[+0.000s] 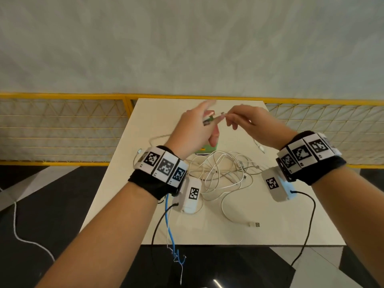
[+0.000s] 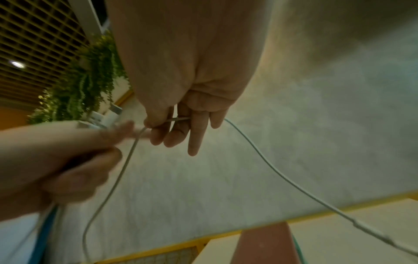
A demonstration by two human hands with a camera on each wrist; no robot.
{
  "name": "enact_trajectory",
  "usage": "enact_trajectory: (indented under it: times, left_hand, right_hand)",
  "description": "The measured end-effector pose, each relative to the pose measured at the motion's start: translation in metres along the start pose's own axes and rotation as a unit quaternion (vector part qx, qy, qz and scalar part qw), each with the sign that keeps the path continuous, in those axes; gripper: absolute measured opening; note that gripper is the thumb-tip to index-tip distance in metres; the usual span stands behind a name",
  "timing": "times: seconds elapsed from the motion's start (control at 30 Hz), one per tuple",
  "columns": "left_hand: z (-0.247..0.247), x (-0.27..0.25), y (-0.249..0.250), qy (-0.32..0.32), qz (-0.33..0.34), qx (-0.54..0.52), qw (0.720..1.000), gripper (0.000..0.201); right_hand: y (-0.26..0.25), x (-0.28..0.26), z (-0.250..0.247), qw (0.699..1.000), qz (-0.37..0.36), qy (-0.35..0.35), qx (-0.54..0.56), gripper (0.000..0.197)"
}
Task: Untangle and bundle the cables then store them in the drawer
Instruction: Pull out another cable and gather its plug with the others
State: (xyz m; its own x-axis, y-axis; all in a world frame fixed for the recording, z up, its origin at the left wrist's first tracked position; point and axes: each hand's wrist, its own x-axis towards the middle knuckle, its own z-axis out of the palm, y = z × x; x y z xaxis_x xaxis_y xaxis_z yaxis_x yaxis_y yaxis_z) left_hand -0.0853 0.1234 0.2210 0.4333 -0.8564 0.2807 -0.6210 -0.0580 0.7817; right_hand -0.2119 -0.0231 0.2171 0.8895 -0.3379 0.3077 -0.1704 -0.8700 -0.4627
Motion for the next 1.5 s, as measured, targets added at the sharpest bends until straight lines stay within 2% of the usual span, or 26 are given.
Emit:
enact_trajectory:
  times: [0.07, 0.2, 0.3, 0.4, 0.5, 0.53, 0.63, 0.73, 0.83, 0.9, 0.97, 1.03, 1.1, 1.17, 1.23, 1.3, 1.4, 1.5]
  left_hand:
    - [0.004, 0.001, 0.002, -0.026, -0.017, -0.026, 0.999, 0.019]
    - [-0.008, 0.004, -0.006, 0.061, -0.022, -0.041, 0.997, 0.025]
    - [-0.020, 0.000, -0.008, 0.045, -0.020, -0.067, 0.996, 0.011]
    - [-0.027, -0.004, -0.013, 0.107, -0.013, -0.118, 0.987, 0.026]
    - [-0.032, -0.008, -0.015, 0.157, -0.032, -0.141, 0.977, 0.009]
    - [-0.033, -0.010, -0.014, 0.158, -0.036, -0.135, 0.977, 0.014]
    - [-0.033, -0.017, -0.012, 0.123, -0.033, -0.134, 0.983, 0.041]
    - [-0.029, -0.027, -0.005, 0.064, -0.042, -0.174, 0.982, 0.053]
    - [-0.027, -0.040, 0.005, -0.010, -0.032, -0.202, 0.979, 0.060]
    - [-0.027, -0.050, 0.012, -0.065, -0.024, -0.214, 0.974, 0.055]
    - [-0.026, -0.059, 0.019, -0.117, -0.011, -0.219, 0.969, 0.051]
    - [-0.024, -0.068, 0.027, -0.150, 0.008, -0.226, 0.962, 0.049]
    - [-0.021, -0.073, 0.034, -0.152, 0.027, -0.235, 0.960, 0.048]
    - [-0.019, -0.076, 0.038, -0.137, 0.040, -0.228, 0.963, 0.049]
    - [-0.019, -0.079, 0.042, -0.126, 0.046, -0.215, 0.967, 0.051]
    - [-0.018, -0.082, 0.045, -0.124, 0.050, -0.217, 0.967, 0.052]
    - [-0.020, -0.083, 0.046, -0.107, 0.056, -0.251, 0.960, 0.051]
    - [-0.030, -0.082, 0.046, -0.065, 0.058, -0.311, 0.946, 0.050]
  right_hand:
    - [-0.004, 0.004, -0.005, 0.999, -0.025, 0.017, 0.010, 0.023]
    - [0.008, -0.006, -0.015, 0.999, 0.042, 0.011, 0.000, 0.022]
    - [0.003, -0.019, -0.016, 0.996, 0.075, -0.026, 0.039, 0.024]
    - [-0.025, -0.031, -0.022, 0.995, 0.065, -0.061, 0.038, 0.023]
    - [-0.054, -0.043, -0.030, 0.994, 0.044, -0.095, 0.023, 0.021]
    - [-0.062, -0.046, -0.031, 0.993, 0.040, -0.109, 0.021, 0.021]
    - [-0.078, -0.058, -0.026, 0.987, 0.004, -0.161, -0.007, 0.021]
    - [-0.084, -0.072, -0.010, 0.967, -0.035, -0.249, -0.038, 0.025]
    - [-0.085, -0.083, 0.003, 0.951, -0.019, -0.308, -0.011, 0.036]
    - [-0.083, -0.088, 0.008, 0.960, -0.005, -0.281, -0.008, 0.040]
    - [-0.082, -0.090, 0.010, 0.978, -0.005, -0.206, -0.014, 0.038]
    - [-0.084, -0.091, 0.011, 0.991, -0.001, -0.128, 0.038, 0.032]
    - [-0.089, -0.094, 0.013, 0.987, 0.006, -0.099, 0.129, 0.024]
    - [-0.094, -0.099, 0.019, 0.970, 0.029, -0.117, 0.209, 0.030]
    - [-0.100, -0.104, 0.027, 0.959, 0.044, -0.122, 0.251, 0.038]
    - [-0.104, -0.105, 0.037, 0.952, 0.025, -0.119, 0.283, 0.035]
    - [-0.105, -0.108, 0.053, 0.951, 0.015, -0.173, 0.254, 0.022]
    - [-0.094, -0.119, 0.067, 0.956, 0.029, -0.233, 0.173, 0.014]
